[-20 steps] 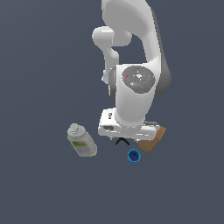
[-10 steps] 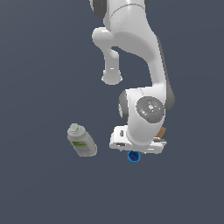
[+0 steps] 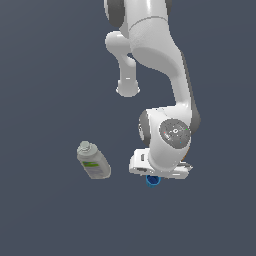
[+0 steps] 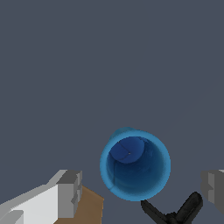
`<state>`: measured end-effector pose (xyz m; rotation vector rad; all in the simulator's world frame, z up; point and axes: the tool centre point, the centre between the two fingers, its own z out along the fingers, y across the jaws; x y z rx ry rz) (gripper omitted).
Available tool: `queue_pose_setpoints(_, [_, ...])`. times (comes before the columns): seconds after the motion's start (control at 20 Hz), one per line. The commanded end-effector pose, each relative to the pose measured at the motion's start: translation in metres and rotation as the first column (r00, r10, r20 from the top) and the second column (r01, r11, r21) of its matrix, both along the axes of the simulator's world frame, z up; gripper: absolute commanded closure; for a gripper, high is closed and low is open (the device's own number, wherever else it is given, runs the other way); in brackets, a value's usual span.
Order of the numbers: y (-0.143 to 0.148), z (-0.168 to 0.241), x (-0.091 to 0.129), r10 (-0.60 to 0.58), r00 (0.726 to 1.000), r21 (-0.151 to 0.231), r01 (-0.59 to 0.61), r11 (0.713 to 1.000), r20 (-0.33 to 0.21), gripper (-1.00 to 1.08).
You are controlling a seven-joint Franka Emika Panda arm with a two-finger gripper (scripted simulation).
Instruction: Pick up a designated object from a clutter of objects.
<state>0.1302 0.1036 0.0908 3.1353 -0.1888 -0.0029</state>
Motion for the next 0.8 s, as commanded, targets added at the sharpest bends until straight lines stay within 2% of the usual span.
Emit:
queue_pose_setpoints(0.0, [0.0, -0.001, 0.0, -0.001, 1.0, 0.0, 0.001, 1.0, 0.0, -0.92])
queue_pose_setpoints(0.5, [0.0, -0.044, -0.001, -0.001, 1.0, 0.0, 0.001, 1.0, 0.002, -0.92])
queue_pose_setpoints(0.75, [0.0, -0.051, 0.001, -0.001, 1.0, 0.0, 0.001, 1.0, 0.002, -0.92])
